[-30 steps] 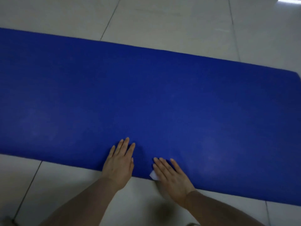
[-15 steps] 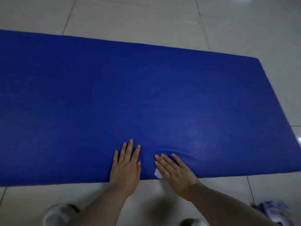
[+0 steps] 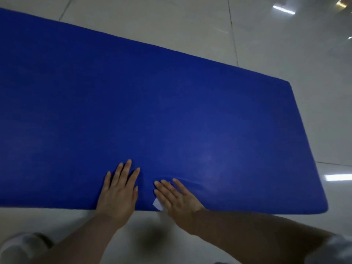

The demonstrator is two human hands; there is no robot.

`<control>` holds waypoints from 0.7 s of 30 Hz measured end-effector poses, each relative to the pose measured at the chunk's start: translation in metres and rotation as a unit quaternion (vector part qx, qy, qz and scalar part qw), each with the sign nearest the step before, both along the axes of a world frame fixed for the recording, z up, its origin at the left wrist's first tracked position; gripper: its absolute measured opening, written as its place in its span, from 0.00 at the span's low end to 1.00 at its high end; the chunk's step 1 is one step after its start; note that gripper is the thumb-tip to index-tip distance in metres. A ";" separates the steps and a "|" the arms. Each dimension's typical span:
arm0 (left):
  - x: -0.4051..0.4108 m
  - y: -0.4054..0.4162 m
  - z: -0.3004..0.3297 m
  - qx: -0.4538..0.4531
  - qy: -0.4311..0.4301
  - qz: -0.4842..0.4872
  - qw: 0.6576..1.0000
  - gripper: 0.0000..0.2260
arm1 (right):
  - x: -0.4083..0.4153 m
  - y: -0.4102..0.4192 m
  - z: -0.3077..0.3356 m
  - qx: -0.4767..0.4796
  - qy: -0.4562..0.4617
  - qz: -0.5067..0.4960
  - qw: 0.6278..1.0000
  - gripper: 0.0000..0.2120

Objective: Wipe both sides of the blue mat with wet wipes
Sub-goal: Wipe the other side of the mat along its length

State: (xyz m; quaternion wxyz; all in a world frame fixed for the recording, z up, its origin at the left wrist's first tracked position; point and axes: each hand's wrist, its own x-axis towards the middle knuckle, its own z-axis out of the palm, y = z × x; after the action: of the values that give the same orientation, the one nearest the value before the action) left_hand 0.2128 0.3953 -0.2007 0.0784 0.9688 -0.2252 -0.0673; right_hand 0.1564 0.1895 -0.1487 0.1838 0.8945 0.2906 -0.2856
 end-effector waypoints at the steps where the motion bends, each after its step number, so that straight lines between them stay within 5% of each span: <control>1: 0.000 -0.005 0.004 0.006 0.005 0.009 1.000 0.24 | 0.000 -0.003 0.003 0.004 -0.001 0.012 1.000 0.37; 9: -0.011 -0.074 0.021 0.016 0.018 -0.056 0.998 0.34 | -0.030 -0.064 -0.032 0.181 -0.038 -0.130 0.974 0.31; 21: -0.034 -0.179 0.012 -0.040 0.001 -0.176 0.984 0.27 | -0.084 -0.185 -0.045 0.181 -0.164 -0.116 0.963 0.28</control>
State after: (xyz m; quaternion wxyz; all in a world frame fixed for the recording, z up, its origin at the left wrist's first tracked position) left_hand 0.1791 0.2165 -0.1883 0.1041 0.9100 -0.3947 -0.0721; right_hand 0.0724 0.0041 -0.1934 0.0293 0.9751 0.1973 -0.0974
